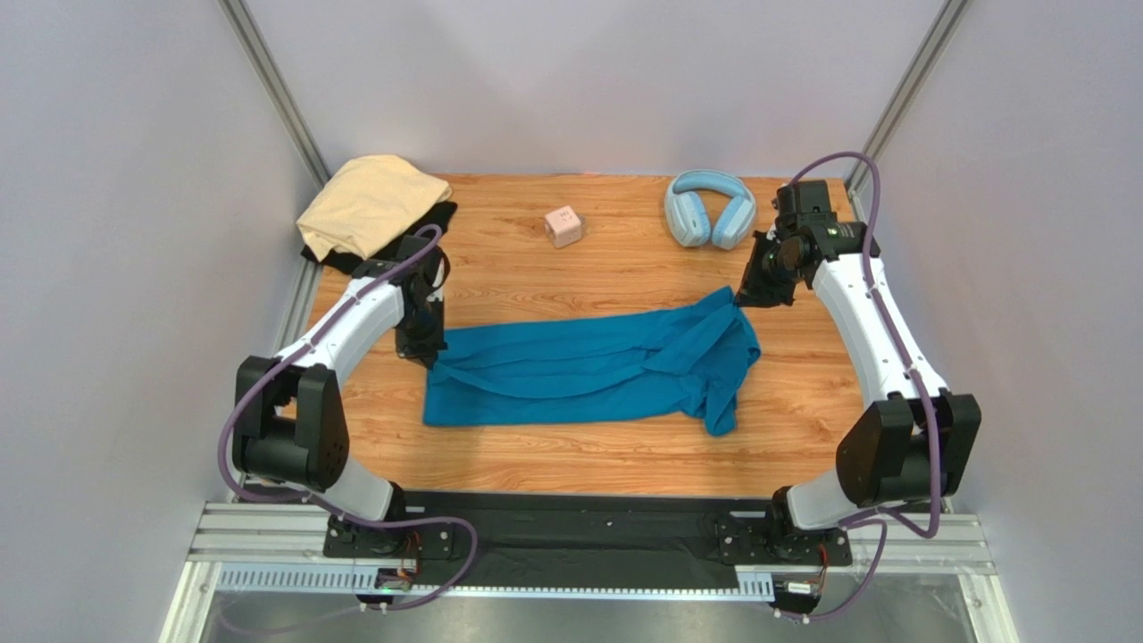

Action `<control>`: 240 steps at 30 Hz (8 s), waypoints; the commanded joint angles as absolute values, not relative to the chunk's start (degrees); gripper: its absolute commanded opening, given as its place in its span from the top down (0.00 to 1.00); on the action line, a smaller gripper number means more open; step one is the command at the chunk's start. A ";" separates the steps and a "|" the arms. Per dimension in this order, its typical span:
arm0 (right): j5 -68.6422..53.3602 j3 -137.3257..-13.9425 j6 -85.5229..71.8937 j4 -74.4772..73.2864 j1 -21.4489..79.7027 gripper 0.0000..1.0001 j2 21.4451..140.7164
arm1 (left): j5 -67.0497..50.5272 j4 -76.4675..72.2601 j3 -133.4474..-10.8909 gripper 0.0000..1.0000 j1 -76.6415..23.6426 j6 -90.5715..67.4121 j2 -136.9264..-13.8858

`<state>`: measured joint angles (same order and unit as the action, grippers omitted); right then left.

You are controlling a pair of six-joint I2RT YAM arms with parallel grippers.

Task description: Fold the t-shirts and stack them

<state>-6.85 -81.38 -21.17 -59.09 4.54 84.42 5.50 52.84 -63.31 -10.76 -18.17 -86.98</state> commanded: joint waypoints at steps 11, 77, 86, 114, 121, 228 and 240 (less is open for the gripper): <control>-5.63 -90.08 -21.27 -56.25 2.02 1.00 95.87 | 4.13 52.21 -71.19 1.00 -7.21 -14.33 -96.49; -2.19 -91.24 -17.93 -63.71 3.25 0.62 96.43 | -2.72 50.01 -71.98 0.57 -23.46 -17.93 -96.05; -5.27 -73.49 -18.45 -70.74 7.20 0.58 80.87 | -4.57 49.48 -71.89 0.58 -27.16 -17.58 -101.07; -3.52 -63.45 -18.72 -67.59 16.26 0.44 88.68 | -4.13 50.71 -68.20 0.67 -27.95 -17.05 -98.26; -1.67 -64.95 -18.63 -66.88 16.35 0.44 93.86 | -3.60 52.29 -70.05 0.93 -27.95 -16.61 -102.48; 9.93 -72.95 -22.24 -76.20 12.57 0.97 112.77 | -5.36 48.69 -59.94 1.00 -23.99 -13.71 -99.93; 27.40 -74.88 -23.47 -80.16 11.95 0.97 108.90 | -5.36 48.43 -58.98 1.00 -23.99 -13.62 -99.76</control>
